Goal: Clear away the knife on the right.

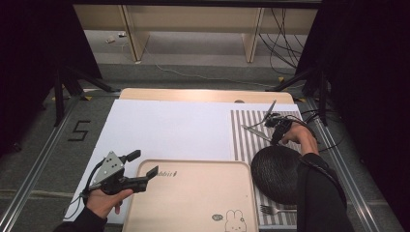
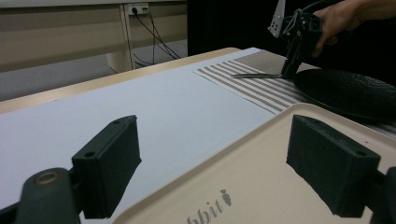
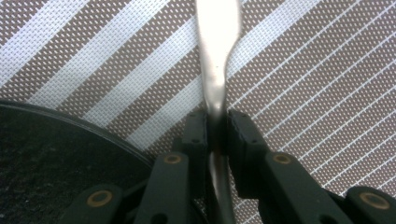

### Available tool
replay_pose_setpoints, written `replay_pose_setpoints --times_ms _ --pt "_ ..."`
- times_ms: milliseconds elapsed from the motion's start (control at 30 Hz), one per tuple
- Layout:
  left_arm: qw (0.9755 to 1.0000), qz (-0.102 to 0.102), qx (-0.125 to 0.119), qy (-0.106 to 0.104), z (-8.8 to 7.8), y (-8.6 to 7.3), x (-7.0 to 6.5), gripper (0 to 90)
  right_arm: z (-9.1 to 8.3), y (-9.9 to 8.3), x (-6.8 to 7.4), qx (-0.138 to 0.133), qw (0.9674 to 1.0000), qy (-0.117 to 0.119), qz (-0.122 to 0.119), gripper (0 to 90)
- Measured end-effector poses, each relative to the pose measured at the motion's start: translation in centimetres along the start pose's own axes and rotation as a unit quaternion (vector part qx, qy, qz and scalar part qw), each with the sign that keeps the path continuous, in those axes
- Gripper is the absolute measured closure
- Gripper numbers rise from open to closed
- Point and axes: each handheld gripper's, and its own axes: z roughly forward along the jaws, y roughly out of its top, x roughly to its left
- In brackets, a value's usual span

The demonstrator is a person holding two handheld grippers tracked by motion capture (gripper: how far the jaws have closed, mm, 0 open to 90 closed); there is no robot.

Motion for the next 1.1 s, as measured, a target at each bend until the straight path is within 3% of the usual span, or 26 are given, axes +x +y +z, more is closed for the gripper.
replay_pose_setpoints --times_ms 267,467,633,833,967,1100 --pt "1.0000 0.000 0.001 0.001 0.0 0.0 0.0 16.6 0.0 -0.1 0.2 -0.005 0.9999 -0.004 -0.008 80.0" --pt "1.0000 -0.004 0.000 0.003 0.0 0.0 0.2 16.6 -0.3 -0.1 0.1 -0.009 0.9996 -0.021 -0.014 80.2" --pt "1.0000 -0.003 0.001 0.003 0.0 0.0 0.1 16.6 -1.1 -0.1 -0.3 -0.017 0.9983 -0.054 -0.016 80.4" --pt "1.0000 -0.005 0.000 0.003 0.0 0.0 0.2 16.6 -2.5 -0.3 -0.9 -0.026 0.9966 -0.077 -0.014 80.5" --pt "1.0000 -0.005 0.000 0.004 0.0 -0.1 0.2 16.6 -3.7 -0.5 -1.0 -0.036 0.9963 -0.077 -0.012 80.5" --pt "1.0000 -0.004 0.000 0.004 0.0 0.0 0.1 16.6 -4.7 -0.7 -0.8 -0.063 0.9959 -0.065 0.001 80.5"
